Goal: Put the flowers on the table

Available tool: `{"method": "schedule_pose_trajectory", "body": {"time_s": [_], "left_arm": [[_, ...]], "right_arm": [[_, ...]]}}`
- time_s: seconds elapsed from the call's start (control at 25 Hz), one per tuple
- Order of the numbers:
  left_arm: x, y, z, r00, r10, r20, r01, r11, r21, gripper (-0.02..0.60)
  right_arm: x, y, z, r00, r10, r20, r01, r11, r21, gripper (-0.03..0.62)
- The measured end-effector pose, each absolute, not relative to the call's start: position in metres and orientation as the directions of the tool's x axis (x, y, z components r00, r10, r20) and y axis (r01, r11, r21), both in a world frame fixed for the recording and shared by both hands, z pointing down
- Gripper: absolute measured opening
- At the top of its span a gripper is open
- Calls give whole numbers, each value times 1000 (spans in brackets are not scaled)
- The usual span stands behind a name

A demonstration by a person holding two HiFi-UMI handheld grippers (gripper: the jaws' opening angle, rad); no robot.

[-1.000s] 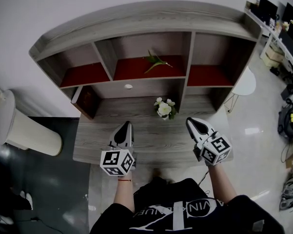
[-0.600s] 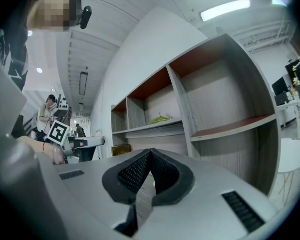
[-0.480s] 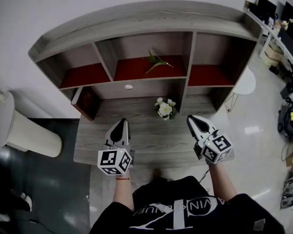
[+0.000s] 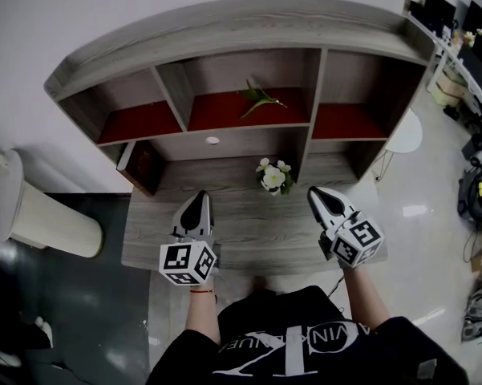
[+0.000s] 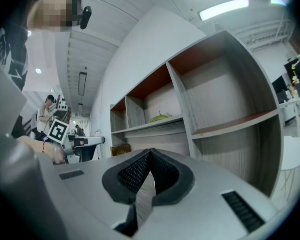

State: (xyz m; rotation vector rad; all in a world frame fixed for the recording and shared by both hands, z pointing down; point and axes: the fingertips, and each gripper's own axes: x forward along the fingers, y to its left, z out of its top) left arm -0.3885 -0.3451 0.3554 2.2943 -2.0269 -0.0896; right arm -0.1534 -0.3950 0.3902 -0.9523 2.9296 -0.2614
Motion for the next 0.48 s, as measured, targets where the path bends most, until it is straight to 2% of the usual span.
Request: {"method": "schedule_pose_trajectory", "body": {"time_s": [0.48], "left_arm": [[-394,-351,357,114,-993,9,-988,-112,103,3]], "right_arm": [[-157,-403,393,-811,-585,6,-576,796,-186,9]]}}
